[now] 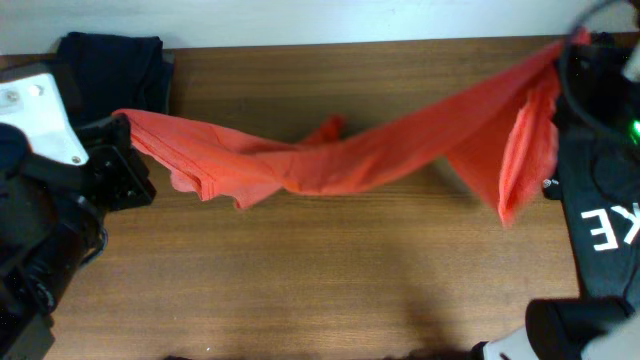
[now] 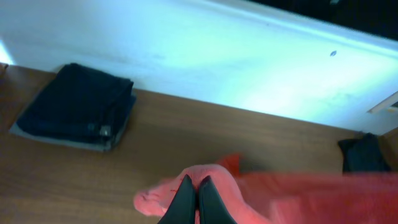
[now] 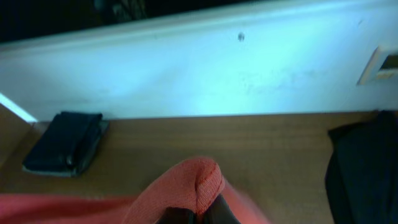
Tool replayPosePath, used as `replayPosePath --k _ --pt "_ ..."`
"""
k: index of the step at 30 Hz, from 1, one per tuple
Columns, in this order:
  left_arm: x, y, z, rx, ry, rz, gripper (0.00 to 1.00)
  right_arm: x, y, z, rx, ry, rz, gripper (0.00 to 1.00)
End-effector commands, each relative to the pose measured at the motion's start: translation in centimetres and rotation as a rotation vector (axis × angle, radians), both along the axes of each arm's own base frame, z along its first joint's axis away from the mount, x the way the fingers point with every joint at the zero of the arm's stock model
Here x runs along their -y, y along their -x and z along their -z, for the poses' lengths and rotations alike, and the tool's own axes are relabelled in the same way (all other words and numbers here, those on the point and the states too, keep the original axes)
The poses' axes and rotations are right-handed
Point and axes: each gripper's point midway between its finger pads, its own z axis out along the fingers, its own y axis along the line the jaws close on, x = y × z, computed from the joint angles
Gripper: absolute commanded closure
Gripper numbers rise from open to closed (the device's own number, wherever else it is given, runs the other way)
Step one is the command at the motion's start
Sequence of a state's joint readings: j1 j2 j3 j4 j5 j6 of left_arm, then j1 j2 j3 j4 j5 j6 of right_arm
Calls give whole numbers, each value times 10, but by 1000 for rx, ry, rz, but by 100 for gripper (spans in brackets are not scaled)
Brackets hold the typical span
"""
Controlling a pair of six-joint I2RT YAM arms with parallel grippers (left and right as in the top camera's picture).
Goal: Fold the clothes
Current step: 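Lift the red t-shirt high with both grippers and stretch it sideways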
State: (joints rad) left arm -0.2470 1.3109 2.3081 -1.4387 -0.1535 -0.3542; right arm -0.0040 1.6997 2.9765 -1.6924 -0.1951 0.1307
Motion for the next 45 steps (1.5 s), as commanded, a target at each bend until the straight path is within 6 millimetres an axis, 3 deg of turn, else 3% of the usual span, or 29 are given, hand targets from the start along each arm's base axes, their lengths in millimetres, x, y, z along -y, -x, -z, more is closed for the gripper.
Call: replayPosePath --k 1,8,11,17,23,30,38,45 --pt "5 -11 -6 25 -12 20 99 10 -2 3 -13 -1 67 96" --pt "4 -62 -9 64 -61 -44 99 25 -45 20 -58 33 150 96" --pt "0 -69 -13 80 -87 -67 99 27 -58 25 -68 37 157 96" --pt "-1 -41 -40 151 -64 -49 99 28 -50 15 -34 37 164 96" --pt "2 -2 -67 228 -54 2 100 24 -26 0 10 22 147 96" --pt "-3 30 -73 248 -35 23 99 19 13 -13 49 4 122 96" --pt "-9 49 -80 283 -22 27 99 19 42 -26 101 -16 128 96" --pt "-10 38 -81 285 -30 0 99 19 34 -27 103 -24 132 96"
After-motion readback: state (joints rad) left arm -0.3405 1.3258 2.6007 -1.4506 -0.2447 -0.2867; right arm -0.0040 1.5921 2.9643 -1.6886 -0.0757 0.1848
